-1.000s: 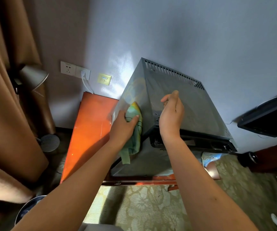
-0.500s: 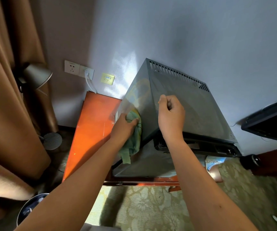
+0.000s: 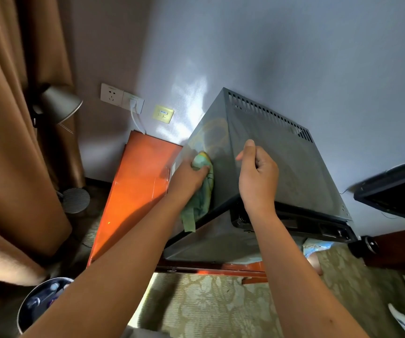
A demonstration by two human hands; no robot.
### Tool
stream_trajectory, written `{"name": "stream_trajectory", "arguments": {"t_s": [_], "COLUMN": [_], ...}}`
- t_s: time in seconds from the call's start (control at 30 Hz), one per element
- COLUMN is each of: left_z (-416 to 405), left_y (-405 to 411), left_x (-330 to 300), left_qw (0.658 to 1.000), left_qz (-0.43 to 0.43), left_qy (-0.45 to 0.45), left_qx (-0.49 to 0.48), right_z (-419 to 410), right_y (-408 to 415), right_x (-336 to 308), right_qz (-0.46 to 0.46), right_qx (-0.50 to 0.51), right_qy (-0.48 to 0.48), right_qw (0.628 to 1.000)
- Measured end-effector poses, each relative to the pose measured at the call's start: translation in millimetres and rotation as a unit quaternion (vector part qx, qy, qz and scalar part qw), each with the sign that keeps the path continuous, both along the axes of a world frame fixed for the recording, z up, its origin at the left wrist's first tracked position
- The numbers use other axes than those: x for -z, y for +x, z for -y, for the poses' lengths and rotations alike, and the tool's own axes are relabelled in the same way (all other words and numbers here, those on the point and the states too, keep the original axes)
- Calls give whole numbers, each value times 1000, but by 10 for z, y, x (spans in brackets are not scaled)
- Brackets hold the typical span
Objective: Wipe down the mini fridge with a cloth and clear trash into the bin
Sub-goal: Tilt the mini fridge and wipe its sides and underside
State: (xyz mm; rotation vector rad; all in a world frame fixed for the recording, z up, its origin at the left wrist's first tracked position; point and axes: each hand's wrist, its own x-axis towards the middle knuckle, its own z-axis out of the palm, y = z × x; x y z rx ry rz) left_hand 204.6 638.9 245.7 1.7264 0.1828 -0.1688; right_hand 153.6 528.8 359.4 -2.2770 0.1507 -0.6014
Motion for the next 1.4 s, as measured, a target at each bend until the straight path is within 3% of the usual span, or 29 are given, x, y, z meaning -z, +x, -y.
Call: {"name": "stream_trajectory", "arguments": {"t_s": [0.17, 0.33, 0.43, 0.57, 0.63, 0.8, 0.87, 0.93, 1.03, 1.1, 1.17, 1.3, 1.4], "left_z": [-60, 13, 42, -41, -72, 37, 112, 130, 35, -22, -68, -36, 154], "left_y": [-148, 22, 77, 43, -5, 124, 228, 305, 257, 134, 37, 19, 123], "left_x": [32, -391, -271, 8, 0, -507, -571, -453, -157, -69, -135, -582, -738], "left_qw": [999, 994, 992, 1000, 1000, 986, 984, 989, 999, 998, 999, 986, 984], "left_qz": [8, 85, 57, -12, -10, 86, 106, 70, -20, -36, -17, 67, 96], "left_qy": [15, -73, -114, -18, -12, -139, -130, -111, 19, 56, 31, -152, -122], "left_qx": [28, -5, -19, 12, 18, -19, -57, -70, -24, 17, 31, -18, -84], "right_z": [8, 3, -8, -24, -25, 8, 9, 1, 5, 16, 28, 54, 75], "right_y": [33, 37, 27, 27, 24, -1, -12, -12, -3, 9, 13, -45, -56], "right_x": [11, 11, 2, -8, -12, -4, -5, -10, -9, -15, -10, -26, -34], "right_qz": [-23, -18, -28, -52, -57, -39, -30, -33, -46, -53, -53, -7, 12], "right_qx": [2, 24, 30, 27, 27, 11, 2, -6, -25, -33, -37, -52, -56], "right_qy": [-37, -32, -35, -41, -36, -23, -31, -39, -44, -46, -37, -28, -25], "right_qw": [999, 999, 999, 997, 997, 999, 999, 999, 998, 997, 997, 998, 998]}}
